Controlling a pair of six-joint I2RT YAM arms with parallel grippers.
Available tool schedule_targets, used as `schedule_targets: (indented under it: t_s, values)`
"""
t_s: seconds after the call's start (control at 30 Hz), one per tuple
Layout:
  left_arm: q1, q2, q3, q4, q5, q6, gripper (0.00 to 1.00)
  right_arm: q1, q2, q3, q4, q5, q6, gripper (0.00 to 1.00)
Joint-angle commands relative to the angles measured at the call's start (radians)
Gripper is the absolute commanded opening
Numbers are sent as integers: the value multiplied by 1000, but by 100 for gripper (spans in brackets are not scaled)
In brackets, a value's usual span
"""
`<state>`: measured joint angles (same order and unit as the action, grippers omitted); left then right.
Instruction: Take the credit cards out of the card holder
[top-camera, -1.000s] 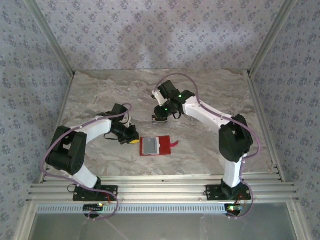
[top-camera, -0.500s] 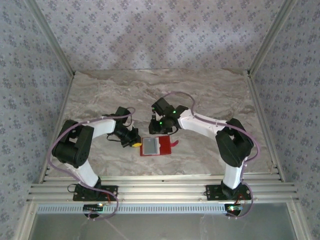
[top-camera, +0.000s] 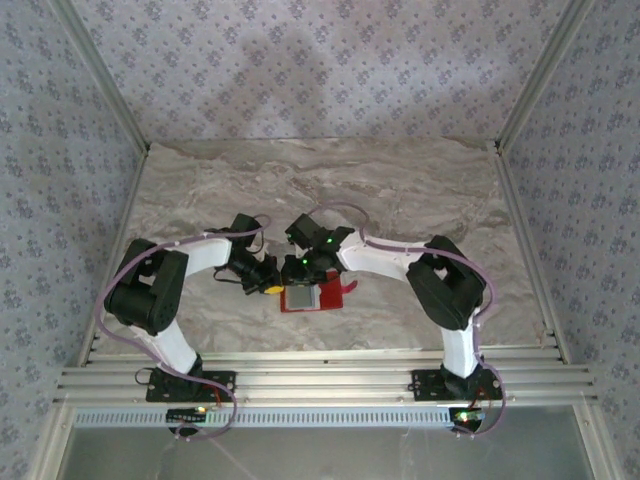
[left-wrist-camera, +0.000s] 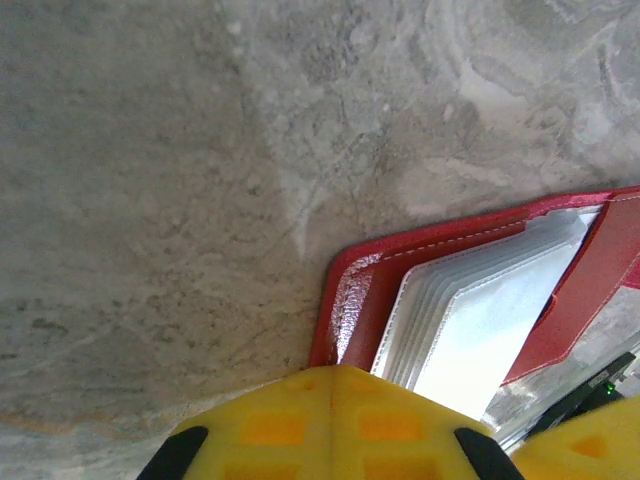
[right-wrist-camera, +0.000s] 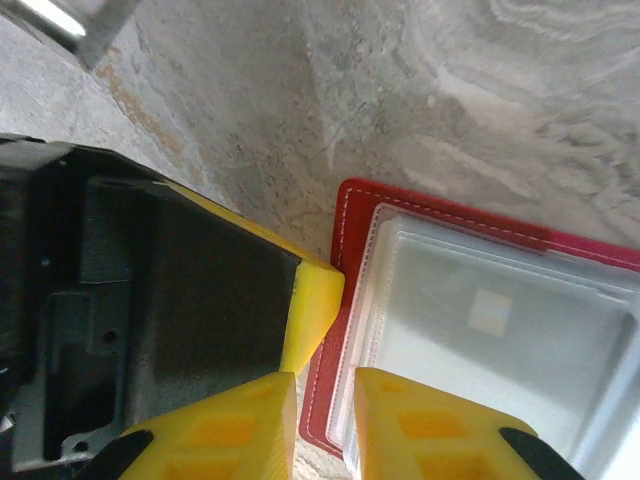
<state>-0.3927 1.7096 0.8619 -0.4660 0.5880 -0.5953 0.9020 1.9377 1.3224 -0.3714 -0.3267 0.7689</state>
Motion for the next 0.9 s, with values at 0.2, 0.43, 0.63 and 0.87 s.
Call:
schedule_targets:
  t_s: [0.2, 0.43, 0.63, 0.87]
  values:
    - [-8, 42, -14, -51, -31, 24, 6, 19, 55, -44, 16, 2, 26, 23]
    - [-7, 39, -11, -58, -43, 25, 6, 24, 1, -94, 44, 4, 21, 23]
    - [-7, 38, -10, -66, -51, 26, 6, 28, -45, -121, 79, -6, 35, 22]
    - [-7, 41, -8, -71, -54, 28, 6, 32, -5, -114, 46, 8, 40, 23]
